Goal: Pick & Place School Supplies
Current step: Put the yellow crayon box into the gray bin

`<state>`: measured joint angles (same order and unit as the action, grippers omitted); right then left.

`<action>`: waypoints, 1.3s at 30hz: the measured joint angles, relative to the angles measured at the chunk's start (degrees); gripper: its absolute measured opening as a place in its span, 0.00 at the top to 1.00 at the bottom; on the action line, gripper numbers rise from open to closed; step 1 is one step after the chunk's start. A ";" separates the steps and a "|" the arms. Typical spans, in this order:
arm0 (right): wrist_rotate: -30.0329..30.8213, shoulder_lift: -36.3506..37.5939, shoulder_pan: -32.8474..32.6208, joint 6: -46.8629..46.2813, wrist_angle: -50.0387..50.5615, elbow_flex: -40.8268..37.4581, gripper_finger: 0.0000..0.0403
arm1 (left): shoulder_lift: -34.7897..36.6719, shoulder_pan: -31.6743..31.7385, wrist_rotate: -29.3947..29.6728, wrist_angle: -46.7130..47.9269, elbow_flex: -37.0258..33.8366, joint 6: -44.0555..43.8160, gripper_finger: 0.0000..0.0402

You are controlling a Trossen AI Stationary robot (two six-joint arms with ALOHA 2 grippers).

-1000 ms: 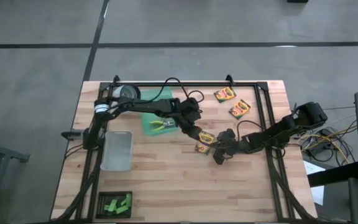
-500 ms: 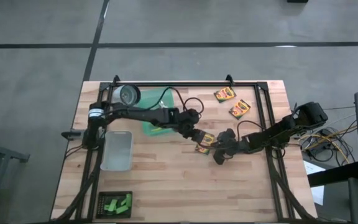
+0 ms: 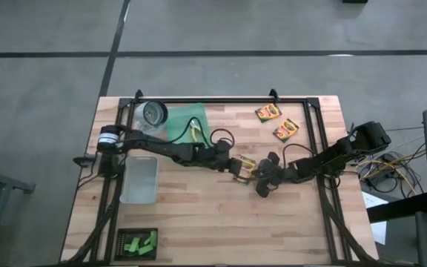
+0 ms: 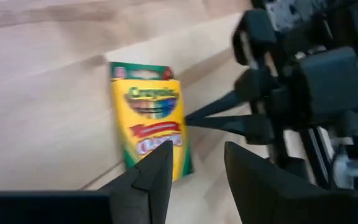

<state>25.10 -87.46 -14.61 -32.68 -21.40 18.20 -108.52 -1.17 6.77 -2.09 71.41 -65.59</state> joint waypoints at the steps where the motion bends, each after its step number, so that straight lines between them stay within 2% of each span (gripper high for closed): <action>1: -0.03 0.00 0.00 0.45 -0.07 0.02 0.98 | 0.58 -0.23 0.93 -0.31 -1.18 -0.67 0.63; 3: -0.02 0.00 0.00 0.70 -0.16 0.02 0.98 | 0.99 -0.56 1.07 -0.90 -3.23 -2.32 0.63; 8: -0.04 0.07 0.00 0.48 -0.79 0.00 0.98 | 0.96 -1.73 -0.66 -13.40 -8.34 -5.22 0.63; 10: -0.02 0.07 0.02 0.48 -1.38 -0.04 0.98 | 1.09 -1.85 -0.20 -15.45 -9.57 -5.62 0.63; 21: 0.05 0.02 0.04 0.96 -1.95 -0.04 0.98 | 1.11 -1.57 1.98 -12.65 -10.85 -7.92 0.63; 25: -2.11 0.09 0.09 4.41 -2.41 -0.04 0.98 | 1.11 -1.40 2.33 -10.55 -10.83 -7.98 0.63; 39: -6.03 -0.04 2.01 5.61 -4.33 0.78 0.98 | 1.11 -1.42 1.65 -7.05 -12.09 -11.02 0.63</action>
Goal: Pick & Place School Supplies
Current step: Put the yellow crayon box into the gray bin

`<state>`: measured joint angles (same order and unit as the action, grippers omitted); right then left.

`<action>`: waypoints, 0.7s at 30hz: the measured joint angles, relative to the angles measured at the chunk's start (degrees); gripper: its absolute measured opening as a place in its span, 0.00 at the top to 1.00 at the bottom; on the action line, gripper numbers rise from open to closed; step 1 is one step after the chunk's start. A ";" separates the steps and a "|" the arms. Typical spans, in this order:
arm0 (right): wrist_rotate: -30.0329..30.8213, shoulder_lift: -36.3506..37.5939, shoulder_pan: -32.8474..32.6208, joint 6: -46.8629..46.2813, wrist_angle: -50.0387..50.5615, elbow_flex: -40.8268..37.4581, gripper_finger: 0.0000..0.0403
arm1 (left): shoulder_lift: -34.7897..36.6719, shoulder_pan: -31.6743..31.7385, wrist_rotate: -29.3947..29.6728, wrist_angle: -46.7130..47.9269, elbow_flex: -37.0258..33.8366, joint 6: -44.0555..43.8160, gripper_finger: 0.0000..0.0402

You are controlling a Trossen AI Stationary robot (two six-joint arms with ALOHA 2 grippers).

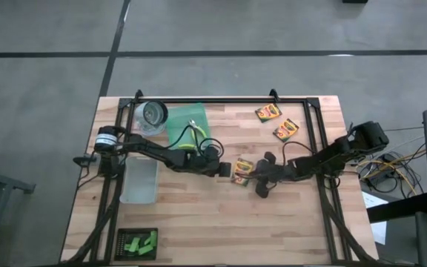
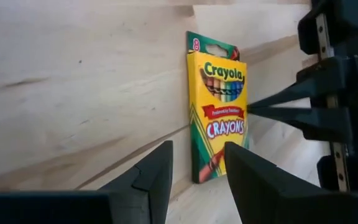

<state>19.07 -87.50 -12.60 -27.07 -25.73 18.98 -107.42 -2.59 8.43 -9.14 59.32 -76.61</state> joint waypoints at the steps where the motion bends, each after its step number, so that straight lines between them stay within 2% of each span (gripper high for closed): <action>1: -0.40 -0.09 -0.04 0.65 0.32 0.45 0.98 | 0.00 -0.02 -0.13 -0.19 -0.22 -0.35 0.63; 11: -3.32 -6.01 -0.09 4.48 0.36 7.01 0.98 | 0.00 -0.23 -1.88 -0.28 -0.53 -1.13 0.63; 21: -2.86 -9.22 -0.04 5.43 0.52 10.16 0.98 | 0.00 -0.31 -1.92 0.19 -0.53 -1.21 0.63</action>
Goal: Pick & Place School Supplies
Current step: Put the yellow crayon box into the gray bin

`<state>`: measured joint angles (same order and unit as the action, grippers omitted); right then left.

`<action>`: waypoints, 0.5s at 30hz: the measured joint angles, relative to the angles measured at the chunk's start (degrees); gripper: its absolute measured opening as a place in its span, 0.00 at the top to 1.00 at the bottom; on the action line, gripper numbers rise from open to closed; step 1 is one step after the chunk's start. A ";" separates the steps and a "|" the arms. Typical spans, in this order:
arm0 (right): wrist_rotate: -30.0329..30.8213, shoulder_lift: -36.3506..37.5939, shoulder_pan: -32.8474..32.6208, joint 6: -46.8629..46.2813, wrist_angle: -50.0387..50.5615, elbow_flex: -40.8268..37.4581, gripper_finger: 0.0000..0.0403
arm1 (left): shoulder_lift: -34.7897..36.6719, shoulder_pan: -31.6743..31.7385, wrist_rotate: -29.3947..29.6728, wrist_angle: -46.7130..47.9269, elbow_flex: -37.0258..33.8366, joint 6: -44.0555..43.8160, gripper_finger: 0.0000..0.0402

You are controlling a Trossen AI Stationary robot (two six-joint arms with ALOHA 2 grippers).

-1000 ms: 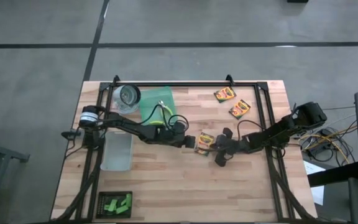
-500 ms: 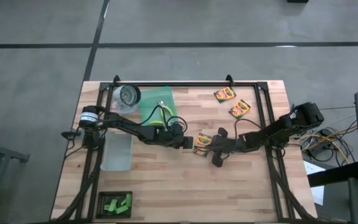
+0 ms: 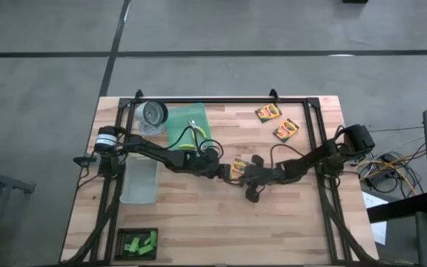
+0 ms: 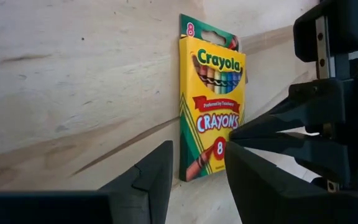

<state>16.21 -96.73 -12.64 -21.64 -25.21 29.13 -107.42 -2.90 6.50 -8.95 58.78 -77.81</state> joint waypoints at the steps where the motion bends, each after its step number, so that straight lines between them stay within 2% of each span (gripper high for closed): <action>1: 0.00 -0.02 0.00 0.37 0.07 0.11 0.98 | 0.00 0.00 0.00 0.02 0.00 -0.05 0.63; 15: -0.61 -0.09 0.28 4.33 1.16 1.73 0.98 | 0.00 -0.07 -0.04 0.07 0.00 -0.45 0.63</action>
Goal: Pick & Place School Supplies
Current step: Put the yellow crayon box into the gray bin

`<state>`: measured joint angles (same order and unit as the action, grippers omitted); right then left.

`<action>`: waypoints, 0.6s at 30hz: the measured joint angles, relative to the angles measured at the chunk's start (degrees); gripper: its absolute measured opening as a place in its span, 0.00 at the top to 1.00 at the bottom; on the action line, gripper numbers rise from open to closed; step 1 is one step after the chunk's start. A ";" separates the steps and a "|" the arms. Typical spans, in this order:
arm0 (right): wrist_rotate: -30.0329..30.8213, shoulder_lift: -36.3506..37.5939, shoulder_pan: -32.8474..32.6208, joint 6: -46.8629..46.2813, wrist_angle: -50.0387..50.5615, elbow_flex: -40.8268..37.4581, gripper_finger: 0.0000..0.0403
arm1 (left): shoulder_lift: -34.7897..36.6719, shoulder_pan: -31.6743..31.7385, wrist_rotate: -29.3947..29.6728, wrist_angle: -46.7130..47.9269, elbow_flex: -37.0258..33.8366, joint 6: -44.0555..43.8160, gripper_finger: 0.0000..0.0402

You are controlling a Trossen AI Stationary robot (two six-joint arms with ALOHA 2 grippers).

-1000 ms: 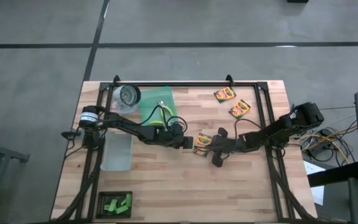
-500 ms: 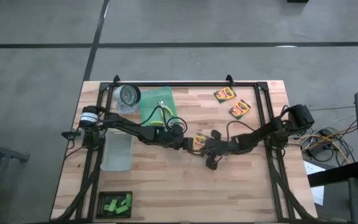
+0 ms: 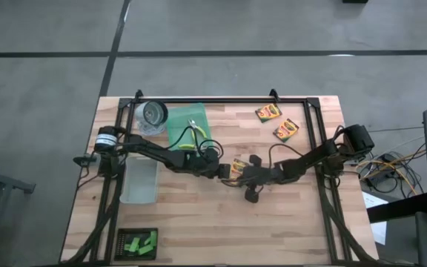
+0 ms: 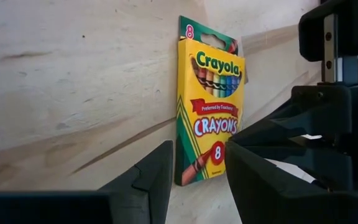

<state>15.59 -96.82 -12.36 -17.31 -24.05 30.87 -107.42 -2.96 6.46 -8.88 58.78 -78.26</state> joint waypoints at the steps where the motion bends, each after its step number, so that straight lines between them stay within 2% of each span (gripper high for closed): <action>1: 0.00 0.00 0.08 0.52 0.00 0.13 0.98 | 0.00 -0.02 0.00 0.02 0.00 -0.02 0.63; 8: 0.26 0.19 0.26 3.86 0.00 0.77 0.98 | 0.00 -0.22 -0.02 0.00 0.00 -0.02 0.63; 12: 0.81 3.00 0.26 4.12 3.35 0.77 0.98 | 0.00 -0.22 -0.02 -0.05 0.00 -0.02 0.63; 18: 8.71 12.38 0.29 2.94 10.81 0.27 0.98 | -0.02 -0.22 -0.02 -0.07 0.00 -0.02 0.63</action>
<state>24.31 -84.43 -12.07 -14.37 -13.25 31.14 -107.44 -3.18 6.44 -8.95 58.78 -78.28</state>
